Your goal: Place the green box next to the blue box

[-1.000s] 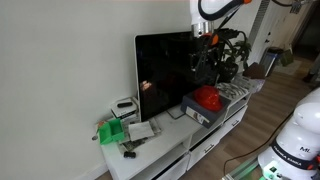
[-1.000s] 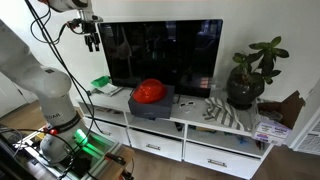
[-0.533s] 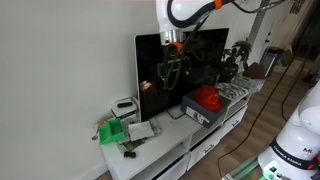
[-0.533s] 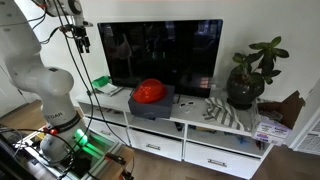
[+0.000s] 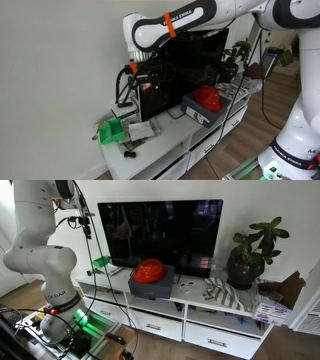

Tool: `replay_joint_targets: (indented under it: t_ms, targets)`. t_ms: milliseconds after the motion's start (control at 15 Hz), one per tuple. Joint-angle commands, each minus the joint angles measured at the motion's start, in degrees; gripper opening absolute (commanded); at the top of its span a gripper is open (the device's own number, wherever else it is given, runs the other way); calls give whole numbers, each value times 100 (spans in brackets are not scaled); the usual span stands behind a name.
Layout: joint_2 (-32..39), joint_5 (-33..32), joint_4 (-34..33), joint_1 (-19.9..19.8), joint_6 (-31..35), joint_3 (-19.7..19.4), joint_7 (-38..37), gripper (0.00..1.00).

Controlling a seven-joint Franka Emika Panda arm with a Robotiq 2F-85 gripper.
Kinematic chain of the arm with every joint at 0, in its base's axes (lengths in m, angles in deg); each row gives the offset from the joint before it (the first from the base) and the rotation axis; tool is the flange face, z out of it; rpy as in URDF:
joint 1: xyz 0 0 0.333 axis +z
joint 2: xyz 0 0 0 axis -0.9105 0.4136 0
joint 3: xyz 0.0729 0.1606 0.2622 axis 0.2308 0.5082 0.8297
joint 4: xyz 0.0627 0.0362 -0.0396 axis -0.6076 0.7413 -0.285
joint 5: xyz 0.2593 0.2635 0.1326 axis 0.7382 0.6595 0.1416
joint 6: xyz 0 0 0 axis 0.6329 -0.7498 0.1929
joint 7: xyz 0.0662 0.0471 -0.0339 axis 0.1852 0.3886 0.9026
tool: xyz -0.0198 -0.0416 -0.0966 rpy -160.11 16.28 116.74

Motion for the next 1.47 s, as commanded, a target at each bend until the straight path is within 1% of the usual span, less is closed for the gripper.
replay_joint_targets:
  t_ms: [0,133,333,467,600,867,1133,1400]
  targets:
    - [178,37,-214,260,-18,-266,15,100]
    - [330,13,-384,308,-13,-303,2,100]
    - [337,12,-471,308,-21,-313,2,100]
    - [554,-105,-648,399,-2,-360,-18,100]
    - [777,-218,-790,606,-21,-485,-275,100]
    - [1198,-375,-979,1012,158,-681,-469,100]
    - [1643,-537,-1015,1346,844,-949,-617,100]
    - [2185,-783,-1178,1645,1753,-1351,-888,100]
